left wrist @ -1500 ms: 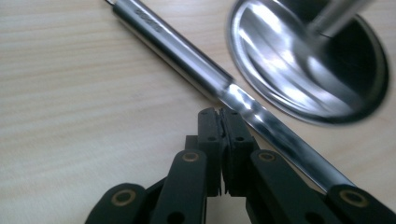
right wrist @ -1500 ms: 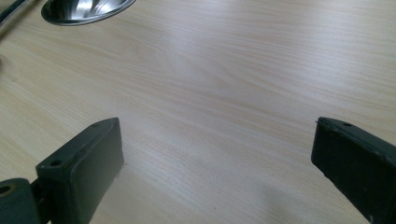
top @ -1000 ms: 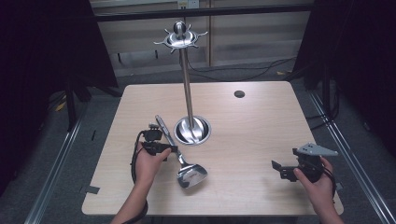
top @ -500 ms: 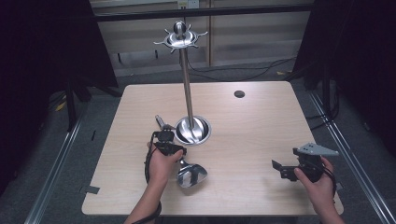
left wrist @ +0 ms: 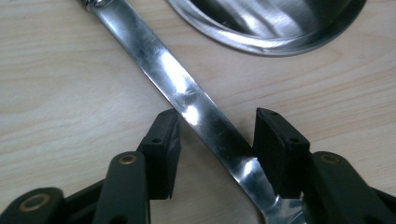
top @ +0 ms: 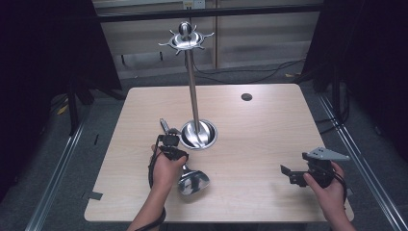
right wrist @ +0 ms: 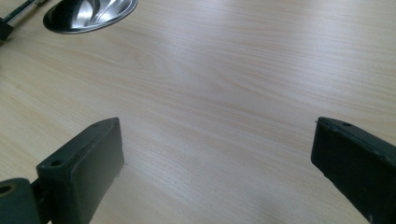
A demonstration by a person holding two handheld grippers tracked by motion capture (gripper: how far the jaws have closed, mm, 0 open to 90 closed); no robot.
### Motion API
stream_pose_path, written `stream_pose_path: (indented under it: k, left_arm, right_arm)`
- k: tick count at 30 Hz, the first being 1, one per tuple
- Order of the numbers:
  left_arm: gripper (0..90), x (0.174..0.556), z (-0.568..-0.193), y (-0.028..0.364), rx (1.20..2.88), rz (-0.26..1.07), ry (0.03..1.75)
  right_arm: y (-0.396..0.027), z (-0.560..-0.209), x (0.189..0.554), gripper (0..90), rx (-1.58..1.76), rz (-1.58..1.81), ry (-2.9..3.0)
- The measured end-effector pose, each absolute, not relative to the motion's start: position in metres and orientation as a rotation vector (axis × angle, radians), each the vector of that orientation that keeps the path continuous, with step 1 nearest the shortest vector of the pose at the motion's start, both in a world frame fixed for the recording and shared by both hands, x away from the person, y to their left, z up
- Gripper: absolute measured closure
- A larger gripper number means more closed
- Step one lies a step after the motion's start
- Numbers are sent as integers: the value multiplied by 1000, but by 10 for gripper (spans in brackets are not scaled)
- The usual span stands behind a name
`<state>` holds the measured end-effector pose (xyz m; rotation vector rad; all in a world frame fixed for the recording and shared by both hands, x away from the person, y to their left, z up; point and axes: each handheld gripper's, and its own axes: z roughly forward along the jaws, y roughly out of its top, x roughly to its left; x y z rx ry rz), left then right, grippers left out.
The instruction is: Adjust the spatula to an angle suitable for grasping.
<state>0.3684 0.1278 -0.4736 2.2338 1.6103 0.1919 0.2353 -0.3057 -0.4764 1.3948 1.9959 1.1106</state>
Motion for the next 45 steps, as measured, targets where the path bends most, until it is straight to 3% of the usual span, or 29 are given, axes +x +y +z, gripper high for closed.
stream_pose_path:
  k: [15,30,34,45]
  left_arm:
    - [605,368,-470,156,2294,147,1643]
    - [672,374,-469,169,2243,130,1732]
    - [744,378,-469,177,2206,52,1754]
    - [755,380,-467,184,2297,67,1705]
  right_arm:
    - [-304,-477,235,23,1394,1114,2003]
    - [-303,-479,235,23,1405,1117,2003]
    - [-303,-478,234,23,1402,1120,2006]
    - [-304,-479,235,23,1413,1128,2006]
